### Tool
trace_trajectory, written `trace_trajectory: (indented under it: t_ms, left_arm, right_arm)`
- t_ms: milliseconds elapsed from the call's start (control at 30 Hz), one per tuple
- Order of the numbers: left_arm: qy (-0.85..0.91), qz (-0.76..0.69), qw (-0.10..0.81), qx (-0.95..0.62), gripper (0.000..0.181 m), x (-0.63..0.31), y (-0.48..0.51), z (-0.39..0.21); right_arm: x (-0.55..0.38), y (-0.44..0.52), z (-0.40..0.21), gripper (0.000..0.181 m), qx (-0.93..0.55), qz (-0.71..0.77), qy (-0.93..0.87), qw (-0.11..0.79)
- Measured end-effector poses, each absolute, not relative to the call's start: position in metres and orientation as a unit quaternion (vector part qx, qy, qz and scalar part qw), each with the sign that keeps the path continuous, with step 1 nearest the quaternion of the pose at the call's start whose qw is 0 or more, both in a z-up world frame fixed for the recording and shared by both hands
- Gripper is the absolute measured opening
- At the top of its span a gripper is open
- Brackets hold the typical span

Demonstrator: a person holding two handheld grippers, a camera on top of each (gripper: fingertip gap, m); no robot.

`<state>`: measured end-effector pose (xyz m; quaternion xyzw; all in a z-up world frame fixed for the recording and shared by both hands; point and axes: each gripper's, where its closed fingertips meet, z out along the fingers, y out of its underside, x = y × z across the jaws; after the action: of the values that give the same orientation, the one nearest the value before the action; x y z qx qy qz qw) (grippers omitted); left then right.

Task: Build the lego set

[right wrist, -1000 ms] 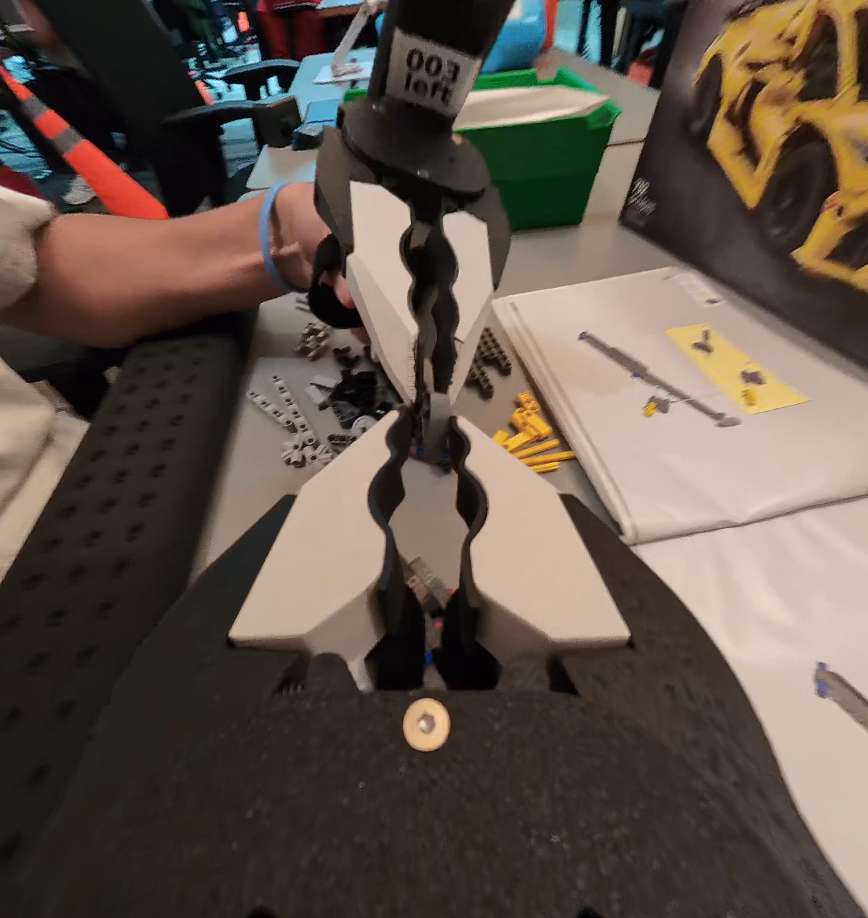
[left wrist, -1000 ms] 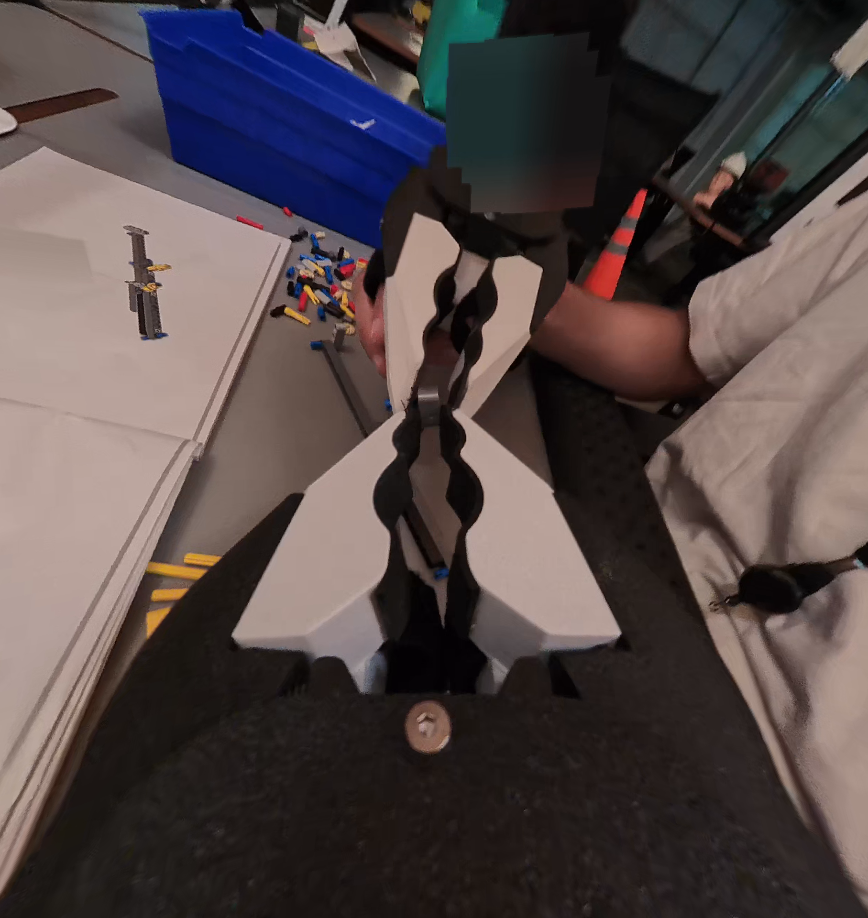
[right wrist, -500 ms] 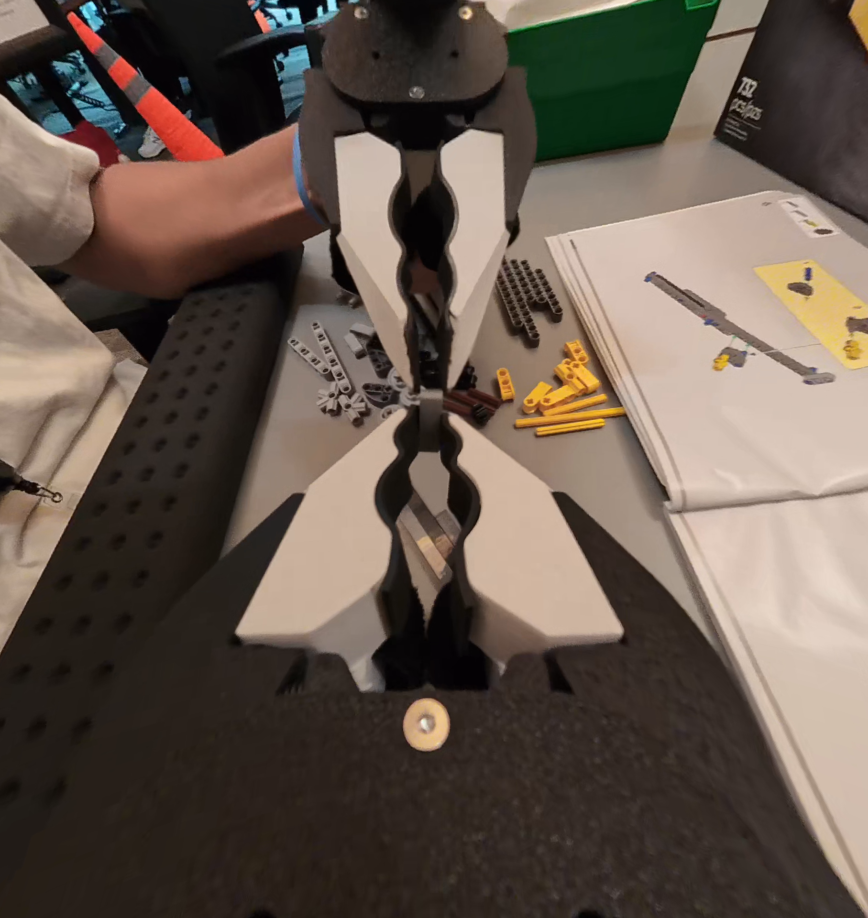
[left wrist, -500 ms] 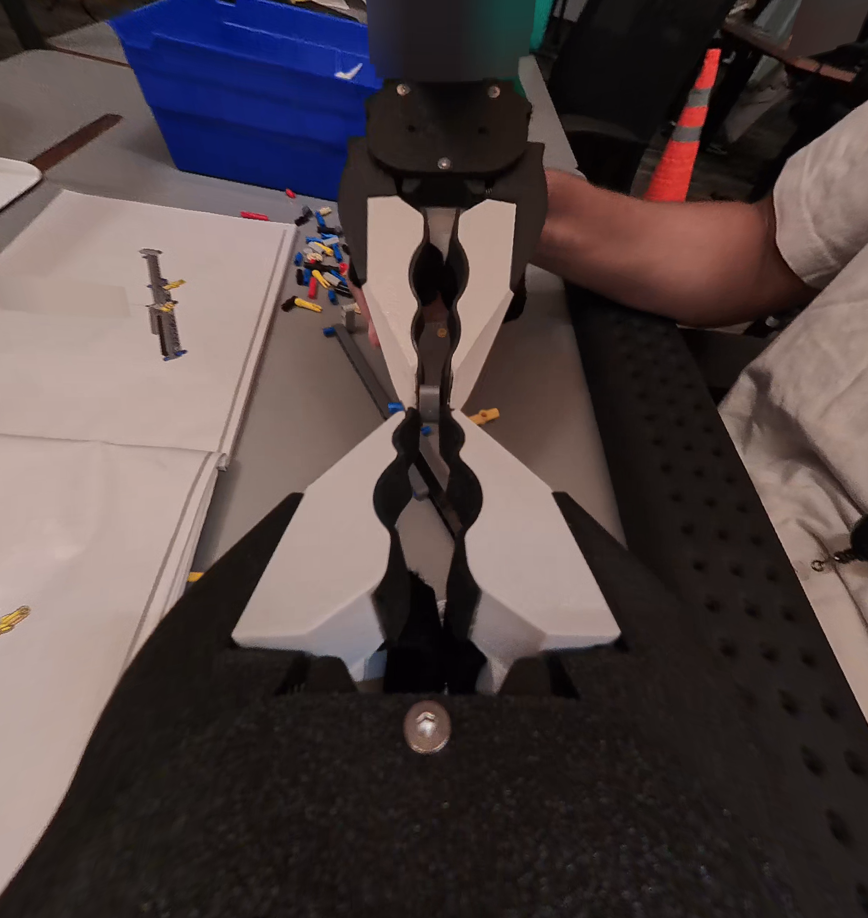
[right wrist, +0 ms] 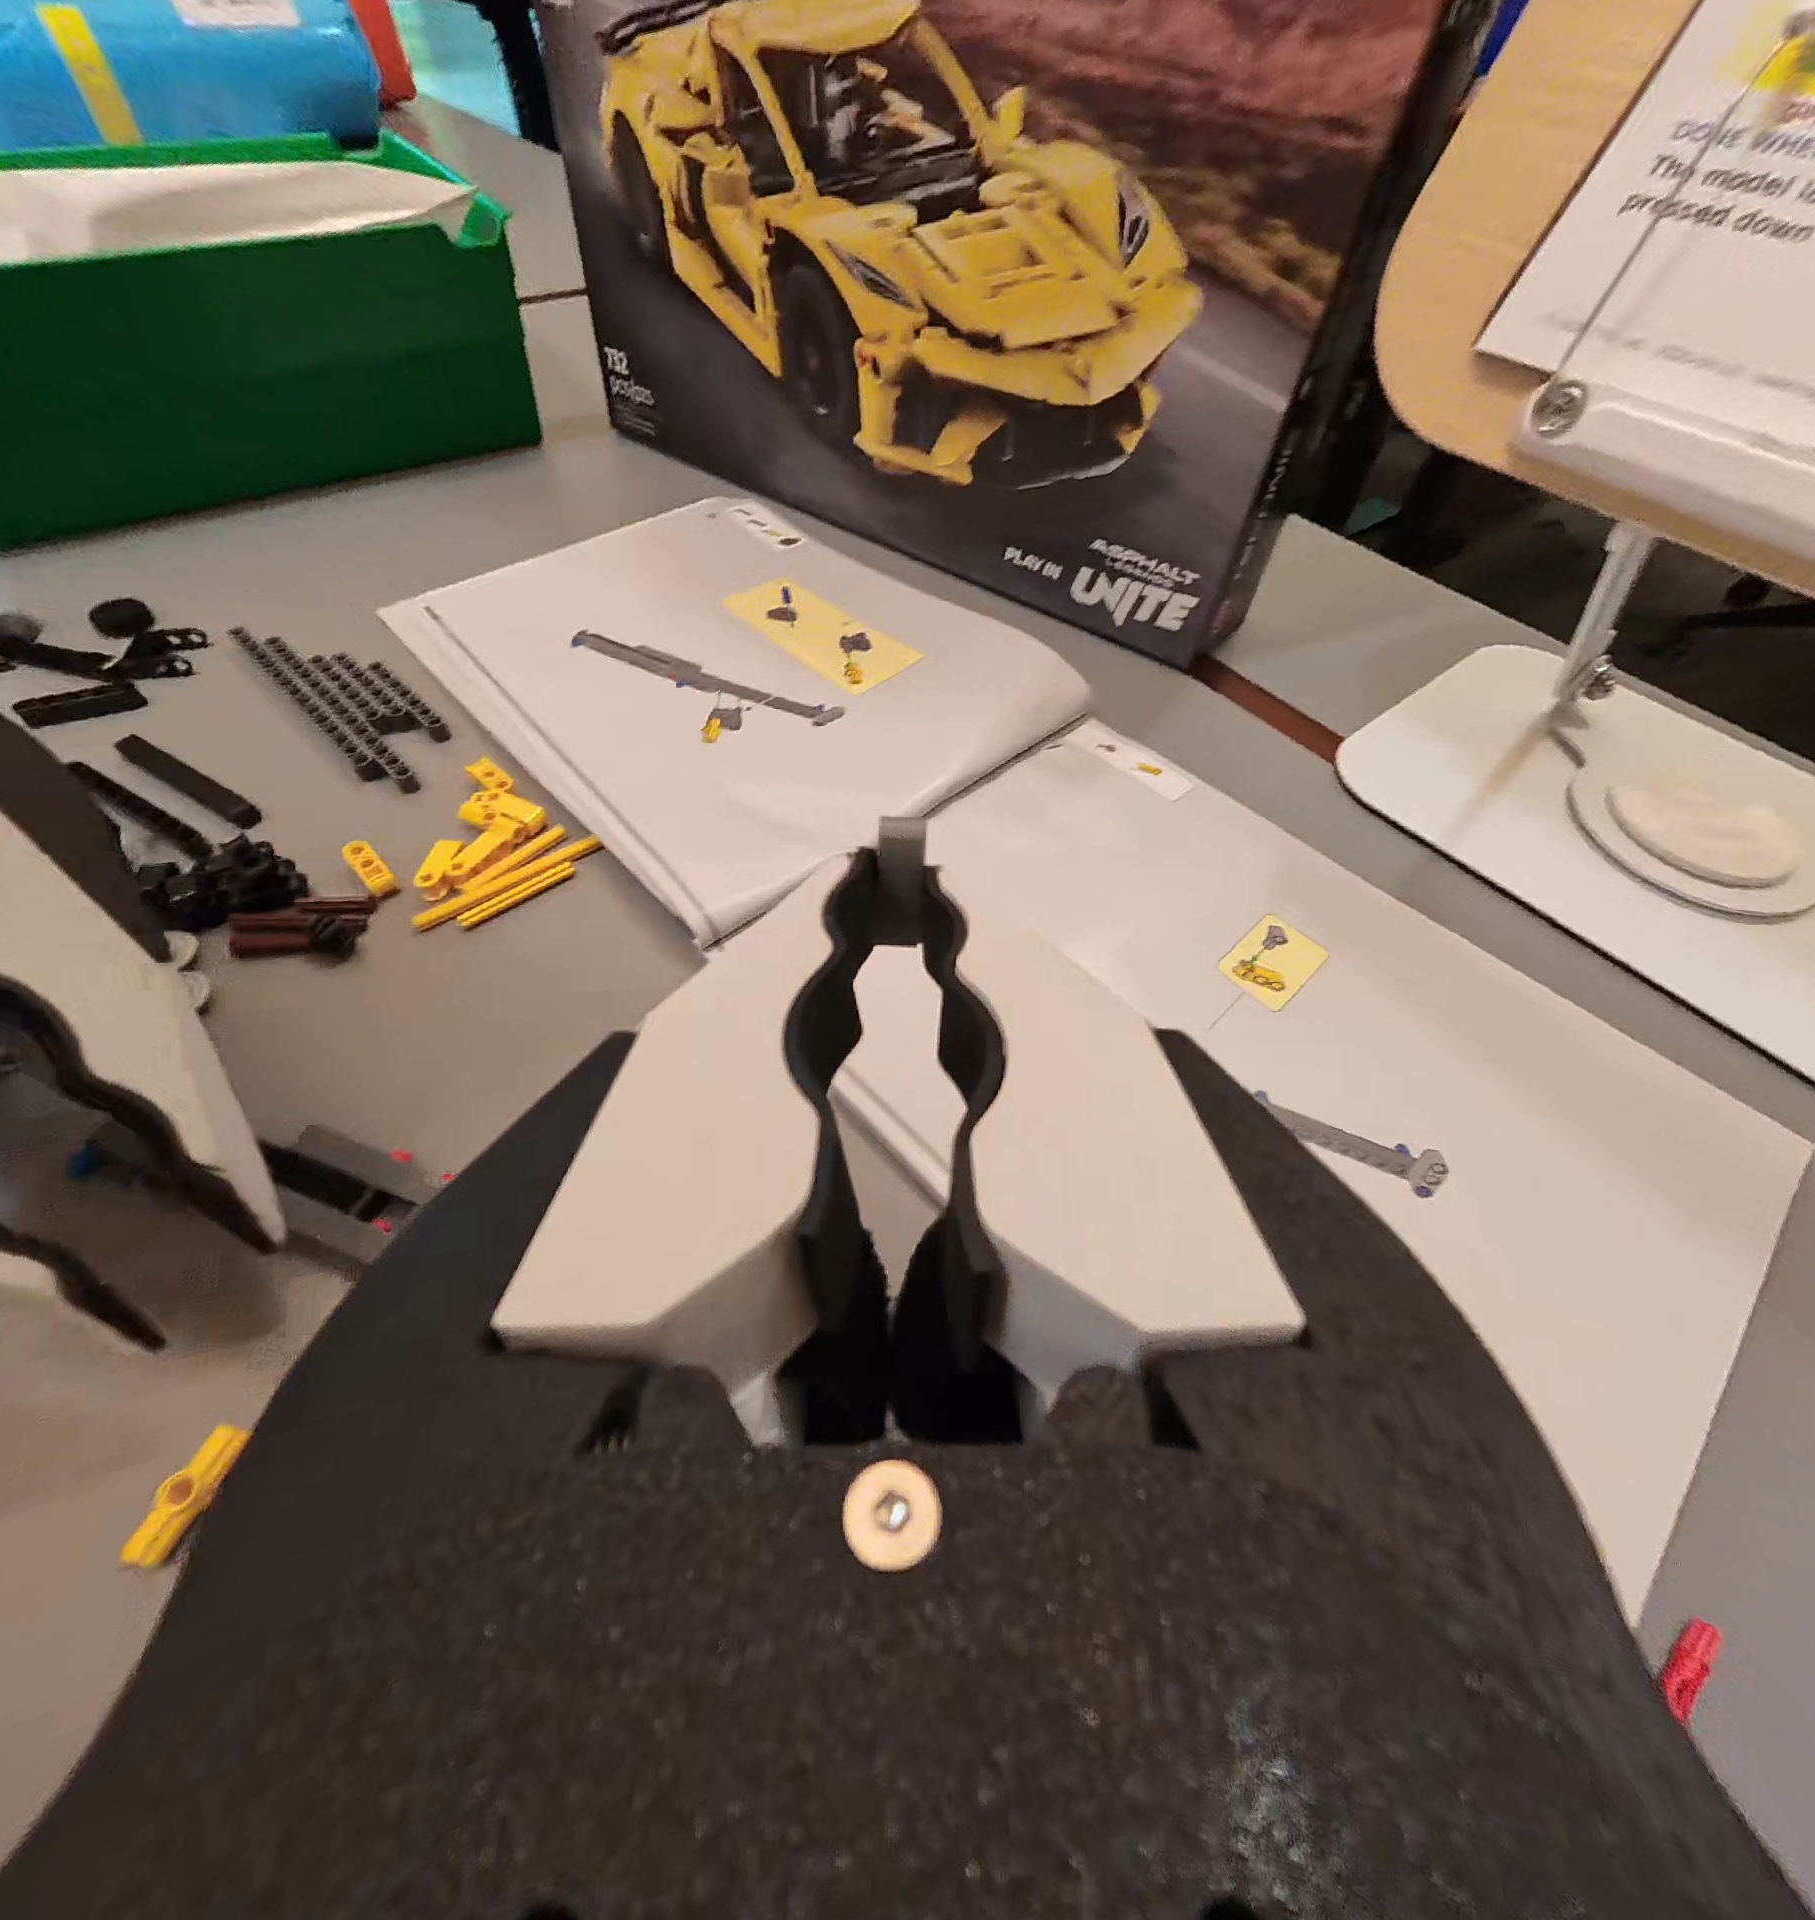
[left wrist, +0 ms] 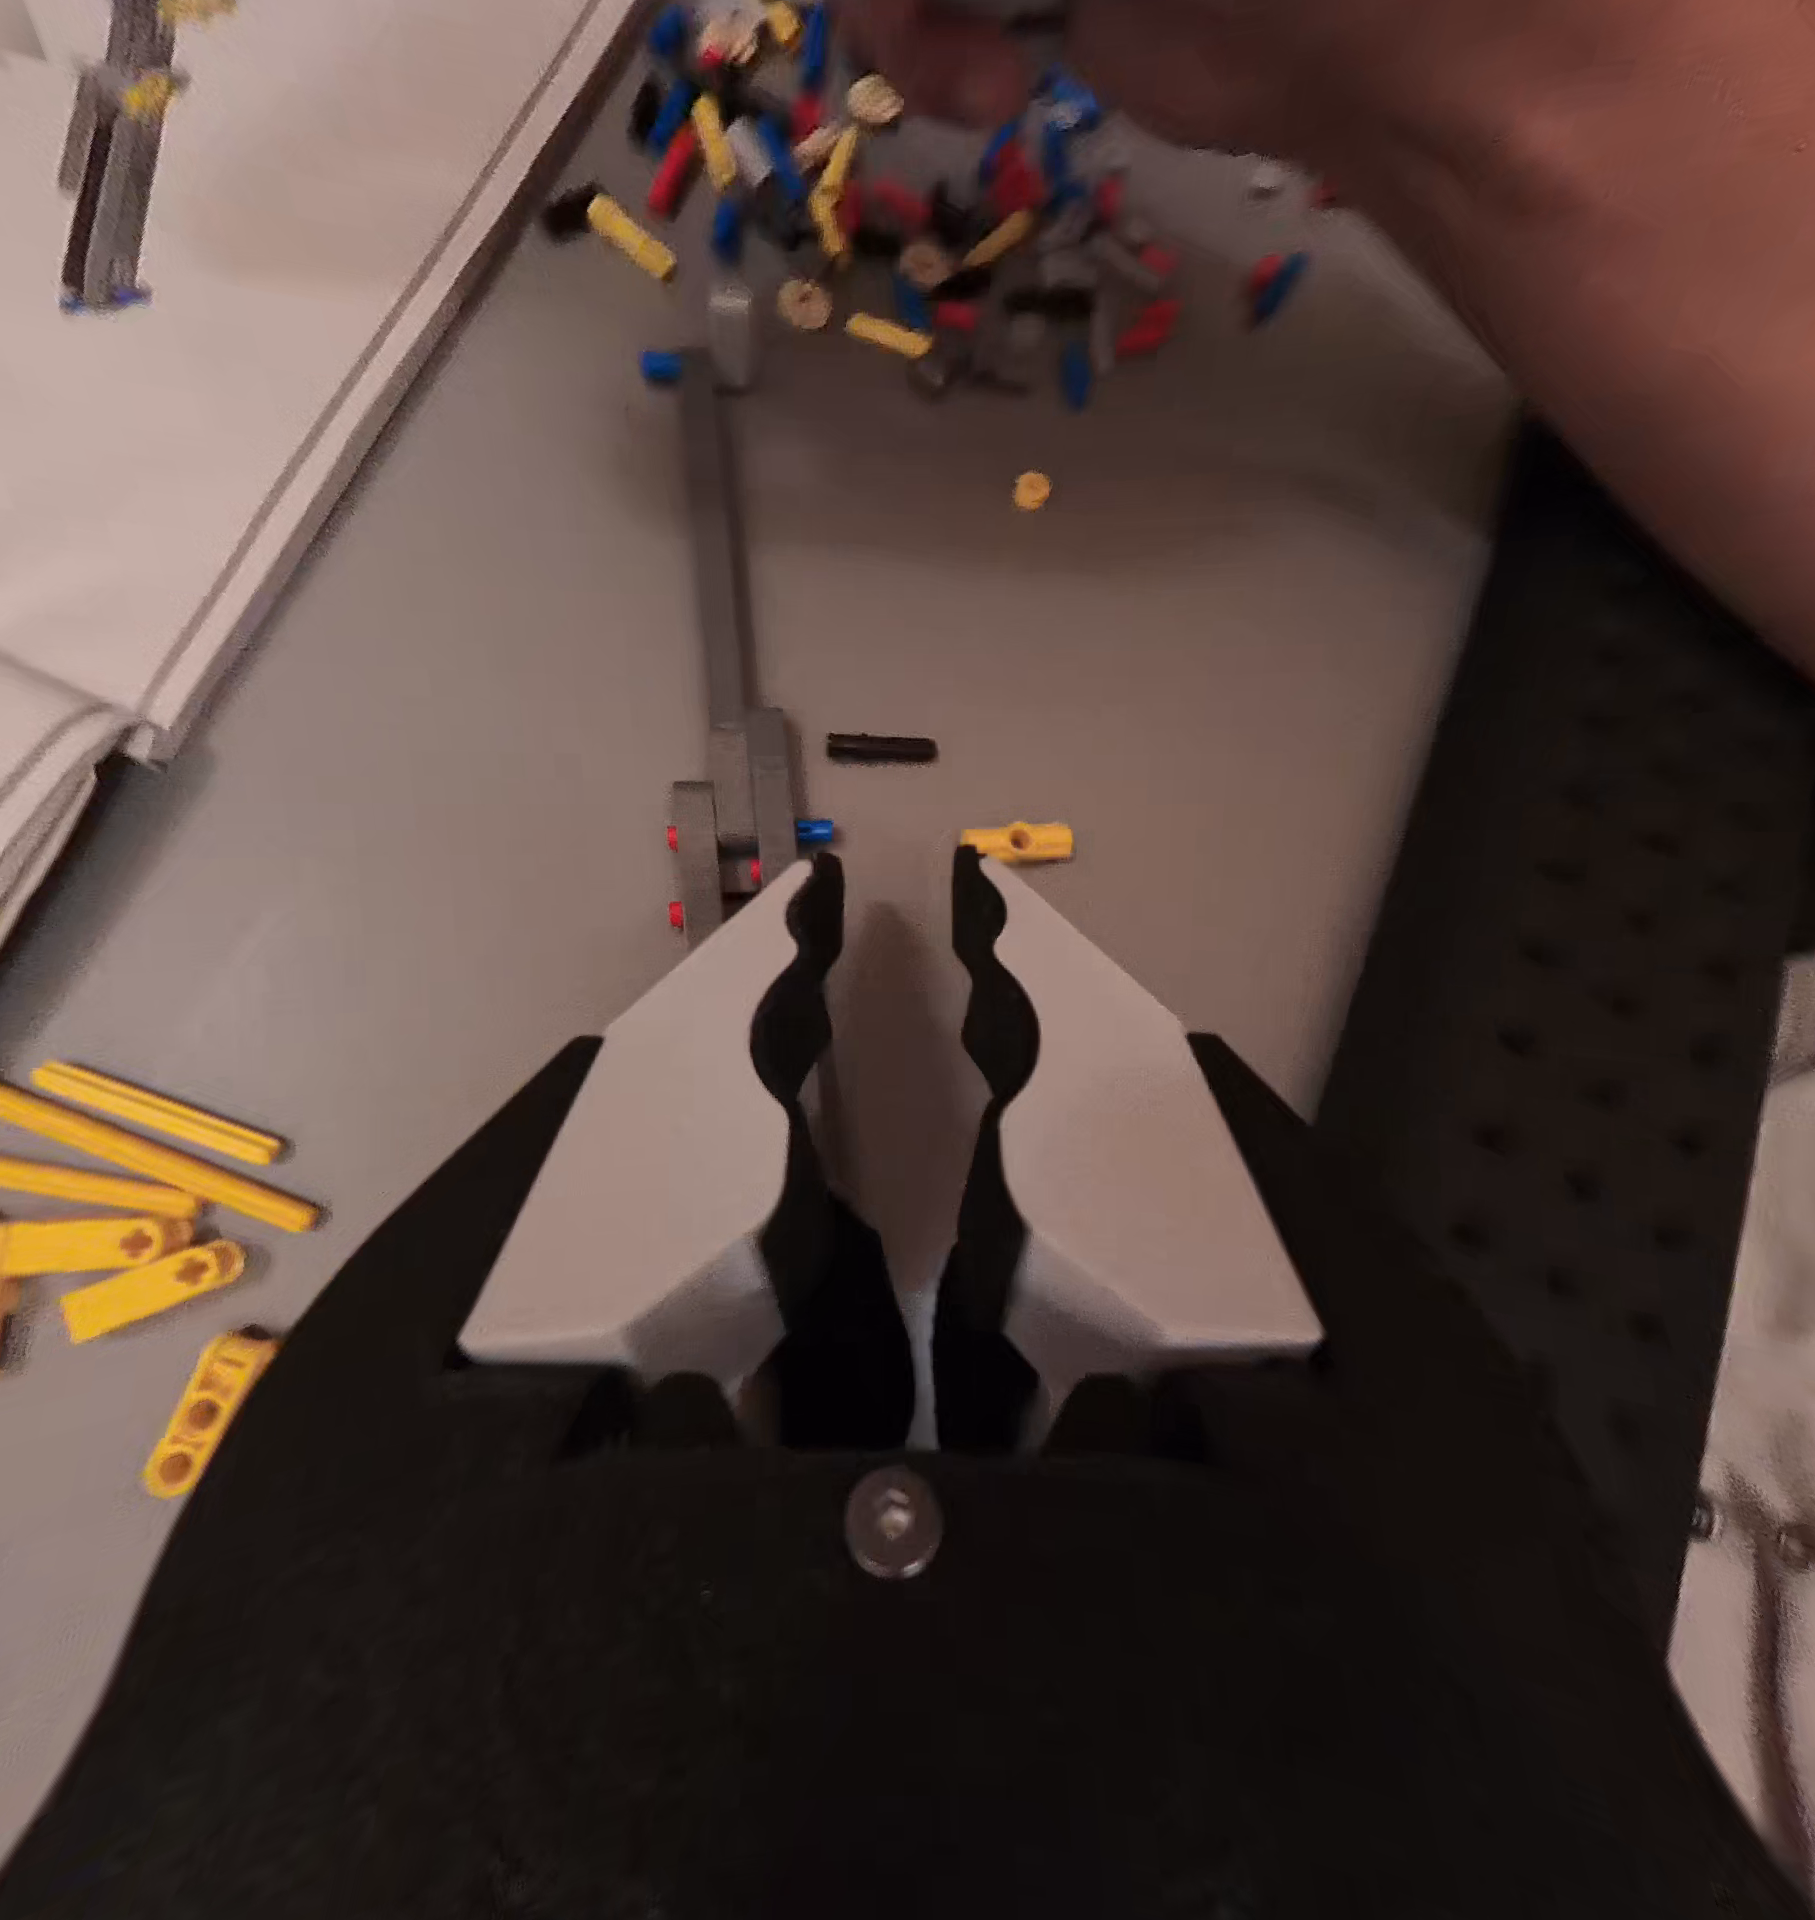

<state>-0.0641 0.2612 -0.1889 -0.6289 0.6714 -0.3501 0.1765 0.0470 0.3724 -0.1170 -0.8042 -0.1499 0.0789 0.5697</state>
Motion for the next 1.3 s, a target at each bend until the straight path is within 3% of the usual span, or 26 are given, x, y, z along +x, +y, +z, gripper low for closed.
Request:
trace_trajectory:
  t_ms: [167, 367, 533, 733, 967, 1033, 1100, 1233, 1300]
  left_arm:
    - [0.642, -0.319, 0.22, -0.662, 0.021, -0.042, 0.25, -0.191]
    - [0.824, -0.297, 0.26, -0.406, 0.023, -0.036, 0.254, -0.185]
    - [0.889, -0.331, 0.125, -0.292, 0.023, -0.039, 0.262, -0.189]
    - [0.917, -0.339, 0.06, -0.2, 0.014, -0.035, 0.261, -0.197]
    - [0.935, -0.315, 0.031, -0.162, 0.014, -0.035, 0.258, -0.213]
    - [0.937, -0.309, 0.038, -0.16, 0.002, -0.033, 0.259, -0.216]
    - [0.937, -0.305, 0.035, -0.169, 0.002, -0.034, 0.258, -0.216]
    - [0.919, -0.284, 0.064, -0.267, 0.002, -0.03, 0.271, -0.208]
    - [0.87, -0.339, 0.095, -0.345, 0.002, -0.029, 0.275, -0.179]
  right_arm:
    - [0.044, 0.37, -0.111, 0.007, -0.794, 0.067, -0.166, 0.581]
    - [0.036, 0.368, -0.103, 0.007, -0.782, 0.1, -0.17, 0.591]
    - [0.041, 0.365, -0.097, 0.007, -0.773, 0.124, -0.157, 0.603]
    - [0.055, 0.36, -0.082, 0.007, -0.751, 0.168, -0.123, 0.626]
    - [0.058, 0.359, -0.076, 0.007, -0.739, 0.184, -0.117, 0.638]
    - [0.058, 0.358, -0.076, 0.007, -0.738, 0.182, -0.121, 0.638]
    - [0.058, 0.358, -0.077, 0.007, -0.741, 0.177, -0.123, 0.637]
    - [0.059, 0.359, -0.081, 0.007, -0.748, 0.169, -0.125, 0.63]
    - [0.058, 0.359, -0.08, 0.007, -0.747, 0.162, -0.129, 0.631]
